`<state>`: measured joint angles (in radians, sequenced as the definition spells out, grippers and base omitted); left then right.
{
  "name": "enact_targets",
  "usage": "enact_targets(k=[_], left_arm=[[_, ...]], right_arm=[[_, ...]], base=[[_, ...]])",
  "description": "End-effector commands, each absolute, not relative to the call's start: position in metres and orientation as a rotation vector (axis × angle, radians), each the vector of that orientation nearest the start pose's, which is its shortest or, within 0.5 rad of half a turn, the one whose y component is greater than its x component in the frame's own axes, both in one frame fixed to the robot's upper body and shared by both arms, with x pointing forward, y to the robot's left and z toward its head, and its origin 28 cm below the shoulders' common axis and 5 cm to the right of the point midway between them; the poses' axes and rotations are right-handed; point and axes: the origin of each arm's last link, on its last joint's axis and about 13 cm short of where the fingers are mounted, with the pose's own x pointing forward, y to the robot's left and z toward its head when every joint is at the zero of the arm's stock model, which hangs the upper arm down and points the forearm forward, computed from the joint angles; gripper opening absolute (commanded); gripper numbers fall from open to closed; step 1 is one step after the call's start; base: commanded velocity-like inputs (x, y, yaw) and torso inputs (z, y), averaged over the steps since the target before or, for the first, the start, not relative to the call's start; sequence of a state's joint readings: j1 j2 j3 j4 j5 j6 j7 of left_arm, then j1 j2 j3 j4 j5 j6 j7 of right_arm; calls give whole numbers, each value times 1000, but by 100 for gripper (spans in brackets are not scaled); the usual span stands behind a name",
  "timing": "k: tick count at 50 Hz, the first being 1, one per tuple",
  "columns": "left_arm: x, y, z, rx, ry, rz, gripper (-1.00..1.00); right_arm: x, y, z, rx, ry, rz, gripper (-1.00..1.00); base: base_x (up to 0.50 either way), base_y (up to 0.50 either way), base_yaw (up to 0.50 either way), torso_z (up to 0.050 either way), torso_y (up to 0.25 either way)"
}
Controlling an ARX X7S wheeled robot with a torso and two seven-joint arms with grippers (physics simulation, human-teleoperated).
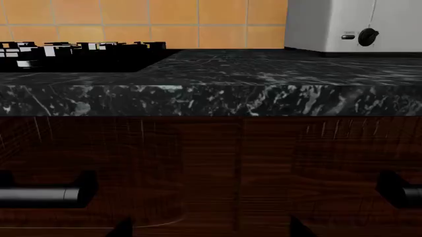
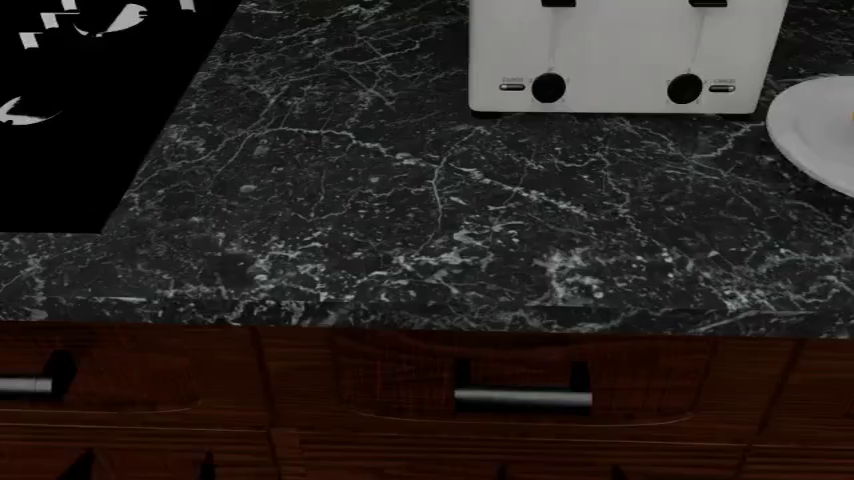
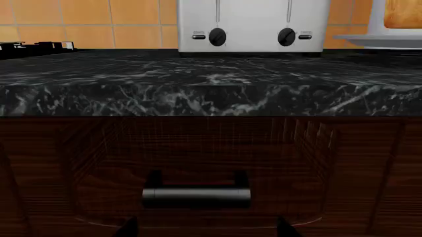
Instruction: Place all breads on the cutting board.
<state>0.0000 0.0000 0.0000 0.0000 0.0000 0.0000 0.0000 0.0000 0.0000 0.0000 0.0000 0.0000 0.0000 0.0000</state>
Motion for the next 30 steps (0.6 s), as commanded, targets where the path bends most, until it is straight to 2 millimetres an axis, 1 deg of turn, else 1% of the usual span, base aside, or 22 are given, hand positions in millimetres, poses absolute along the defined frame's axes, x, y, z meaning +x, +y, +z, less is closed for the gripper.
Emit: enact_targets(k=[1,19,30], left_arm=[[211,205,14,0,0,0,100],[211,206,13,16,-2,13,100],[211,206,14,19,-18,13,100]], right_arm=[[211,-96,13,0,0,0,100],[212,-95,13,1,6,-3,100],[214,-94,12,-10,7,-3,100]], base=[[0,0,0,0,0],[0,0,0,0,0],[0,0,0,48,0]])
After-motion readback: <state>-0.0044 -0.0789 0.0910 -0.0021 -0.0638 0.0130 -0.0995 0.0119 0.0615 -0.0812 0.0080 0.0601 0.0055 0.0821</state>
